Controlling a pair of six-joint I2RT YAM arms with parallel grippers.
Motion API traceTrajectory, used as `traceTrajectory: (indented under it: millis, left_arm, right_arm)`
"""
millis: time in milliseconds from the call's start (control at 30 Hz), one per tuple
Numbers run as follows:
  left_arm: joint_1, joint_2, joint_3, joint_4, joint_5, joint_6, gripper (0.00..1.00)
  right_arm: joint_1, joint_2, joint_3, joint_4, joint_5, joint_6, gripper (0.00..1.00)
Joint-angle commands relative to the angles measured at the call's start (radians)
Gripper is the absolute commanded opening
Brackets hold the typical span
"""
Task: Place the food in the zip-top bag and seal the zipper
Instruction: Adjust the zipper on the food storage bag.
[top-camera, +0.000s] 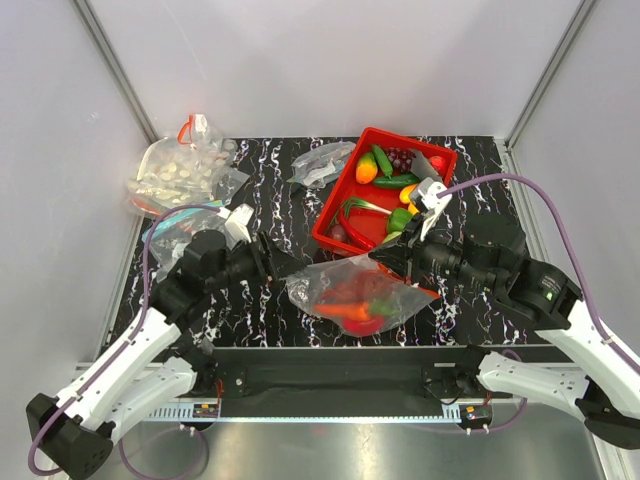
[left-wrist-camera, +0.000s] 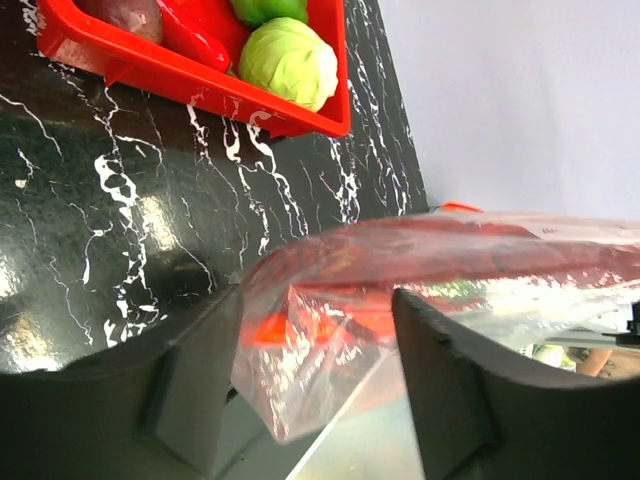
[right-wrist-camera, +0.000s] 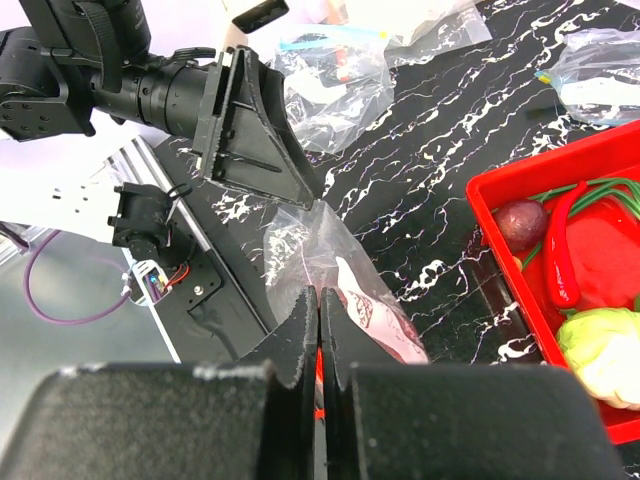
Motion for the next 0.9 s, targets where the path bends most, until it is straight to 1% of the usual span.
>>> traceTrajectory:
  millis: [0, 67, 167, 267, 333, 400, 433, 500, 533, 600, 633, 733, 800, 833, 867]
  left_arm:
    - [0.003, -0.019, 0.022, 0.021, 0.033, 0.021, 0.70]
    - [0.003, -0.019, 0.021, 0.021, 0.047, 0.024, 0.79]
    - [0.004, -0.003, 0.005, 0.035, 0.076, 0.021, 0.79]
    - [0.003, 0.029, -0.019, 0.038, 0.085, 0.022, 0.85]
    - [0.004, 0.044, -0.039, 0.060, 0.105, 0.015, 0.84]
    - [0.003, 0.041, -0.065, 0.110, 0.116, -0.010, 0.75]
    - [0.003, 0.041, -0.073, 0.132, 0.129, -0.018, 0.61]
    - [0.003, 0.041, -0.073, 0.173, 0.131, -0.028, 0.47]
    - [0.003, 0.043, -0.071, 0.182, 0.120, -0.025, 0.31]
    - [0.001, 0.038, -0.052, 0.186, 0.094, 0.002, 0.13]
    - [0.003, 0.036, -0.032, 0.161, 0.053, 0.014, 0.00]
    - [0.022, 0.027, -0.013, 0.133, 0.016, 0.047, 0.00]
    - [0.053, 0.018, -0.034, 0.155, 0.047, 0.031, 0.00]
    - [0.093, 0.009, -0.069, 0.194, 0.086, 0.021, 0.00]
    - [0.113, 0.006, -0.090, 0.217, 0.109, -0.007, 0.00]
  right_arm:
    - [-0.003, -0.022, 0.005, 0.082, 0.019, -0.008, 0.00]
    - [-0.002, -0.025, 0.004, 0.082, 0.021, -0.008, 0.00]
    - [-0.003, -0.028, 0.002, 0.083, 0.019, -0.007, 0.00]
    - [-0.003, -0.029, 0.002, 0.082, 0.022, -0.005, 0.00]
    - [-0.003, -0.029, 0.004, 0.079, 0.021, -0.005, 0.00]
    - [-0.003, -0.029, 0.004, 0.075, 0.024, -0.005, 0.00]
    - [-0.002, -0.029, 0.002, 0.074, 0.027, -0.005, 0.00]
    - [-0.003, -0.034, -0.001, 0.075, 0.025, -0.004, 0.00]
    - [-0.002, -0.034, -0.002, 0.077, 0.022, -0.001, 0.00]
    - [-0.003, -0.037, -0.010, 0.078, 0.025, 0.001, 0.00]
    - [-0.005, -0.040, -0.011, 0.075, 0.028, 0.002, 0.00]
    - [-0.003, -0.049, -0.007, 0.045, 0.076, 0.013, 0.00]
    - [-0.002, -0.060, 0.002, 0.004, 0.162, 0.019, 0.00]
    - [-0.003, -0.066, 0.011, -0.009, 0.212, 0.028, 0.00]
    - [-0.002, -0.075, 0.015, -0.020, 0.226, 0.030, 0.00]
